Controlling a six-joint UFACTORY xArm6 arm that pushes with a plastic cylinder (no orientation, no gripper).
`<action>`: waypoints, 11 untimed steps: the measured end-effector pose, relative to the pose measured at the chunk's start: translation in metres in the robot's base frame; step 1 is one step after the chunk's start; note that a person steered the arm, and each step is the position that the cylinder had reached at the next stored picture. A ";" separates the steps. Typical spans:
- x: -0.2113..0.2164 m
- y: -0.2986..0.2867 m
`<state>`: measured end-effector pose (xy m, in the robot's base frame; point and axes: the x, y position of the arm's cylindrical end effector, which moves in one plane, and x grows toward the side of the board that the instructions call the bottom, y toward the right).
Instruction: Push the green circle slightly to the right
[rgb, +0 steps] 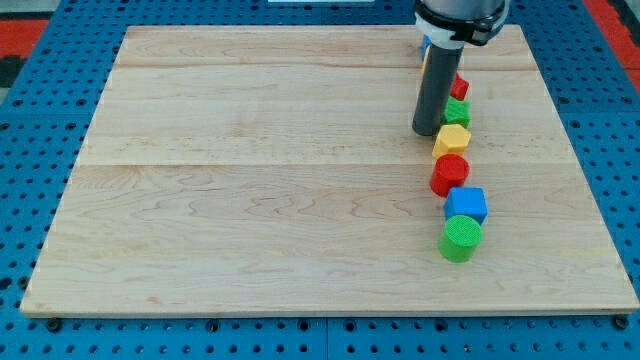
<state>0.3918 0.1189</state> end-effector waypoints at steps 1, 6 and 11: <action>-0.001 -0.026; 0.149 -0.041; 0.226 0.015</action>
